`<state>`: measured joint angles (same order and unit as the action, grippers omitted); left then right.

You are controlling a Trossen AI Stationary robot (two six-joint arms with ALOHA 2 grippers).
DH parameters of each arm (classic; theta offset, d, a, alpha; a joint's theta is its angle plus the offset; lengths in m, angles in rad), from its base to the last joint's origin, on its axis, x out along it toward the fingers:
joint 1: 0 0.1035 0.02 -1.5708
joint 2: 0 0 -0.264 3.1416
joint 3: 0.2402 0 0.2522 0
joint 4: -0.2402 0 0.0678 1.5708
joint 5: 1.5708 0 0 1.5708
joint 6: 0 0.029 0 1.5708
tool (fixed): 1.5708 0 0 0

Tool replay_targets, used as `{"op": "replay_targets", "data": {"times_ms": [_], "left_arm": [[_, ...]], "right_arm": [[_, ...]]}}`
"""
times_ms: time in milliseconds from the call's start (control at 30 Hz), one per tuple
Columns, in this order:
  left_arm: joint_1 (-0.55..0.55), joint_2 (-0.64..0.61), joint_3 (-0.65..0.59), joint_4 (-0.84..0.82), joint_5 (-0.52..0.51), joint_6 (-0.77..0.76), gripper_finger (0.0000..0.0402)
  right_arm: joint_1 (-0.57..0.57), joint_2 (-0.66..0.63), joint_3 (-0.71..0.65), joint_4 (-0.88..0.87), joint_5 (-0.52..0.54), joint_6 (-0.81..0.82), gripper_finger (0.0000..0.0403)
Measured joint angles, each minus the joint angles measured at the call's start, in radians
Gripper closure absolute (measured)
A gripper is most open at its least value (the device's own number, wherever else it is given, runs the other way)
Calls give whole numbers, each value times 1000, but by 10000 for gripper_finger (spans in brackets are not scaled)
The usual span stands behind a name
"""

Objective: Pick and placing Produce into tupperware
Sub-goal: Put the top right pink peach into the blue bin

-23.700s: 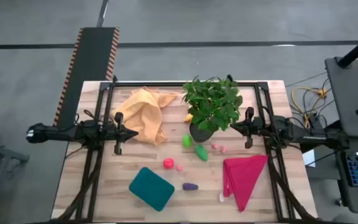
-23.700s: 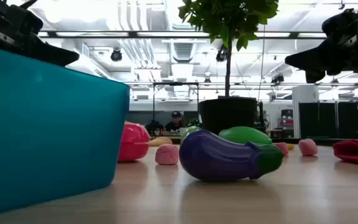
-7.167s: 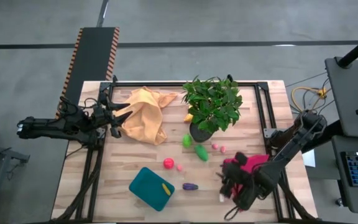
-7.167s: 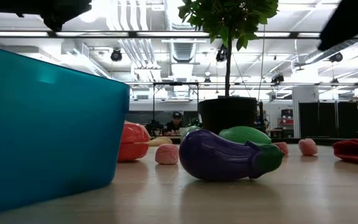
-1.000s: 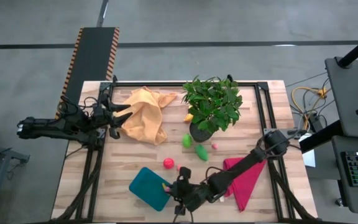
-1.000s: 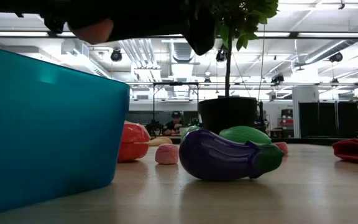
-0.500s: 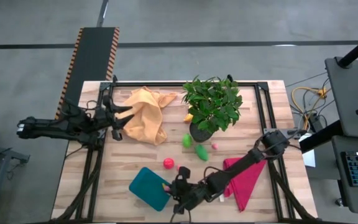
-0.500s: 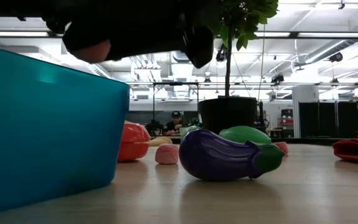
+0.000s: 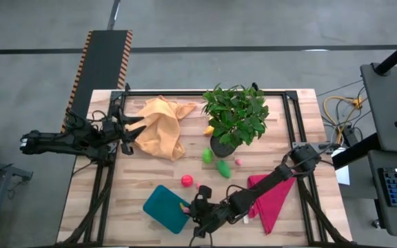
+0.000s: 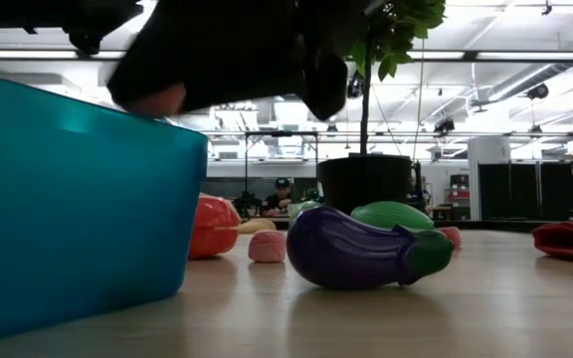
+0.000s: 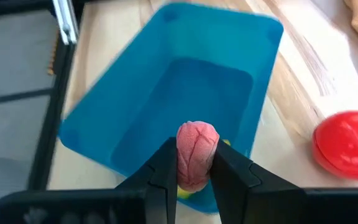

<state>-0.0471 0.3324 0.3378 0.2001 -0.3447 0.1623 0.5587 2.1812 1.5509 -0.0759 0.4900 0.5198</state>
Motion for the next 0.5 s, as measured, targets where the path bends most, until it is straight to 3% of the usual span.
{"op": "replay_targets", "data": {"times_ms": [500], "left_arm": [[0,5,-1,0,0,1,262]], "right_arm": [[-5,28,-1,2,0,27,335]]}}
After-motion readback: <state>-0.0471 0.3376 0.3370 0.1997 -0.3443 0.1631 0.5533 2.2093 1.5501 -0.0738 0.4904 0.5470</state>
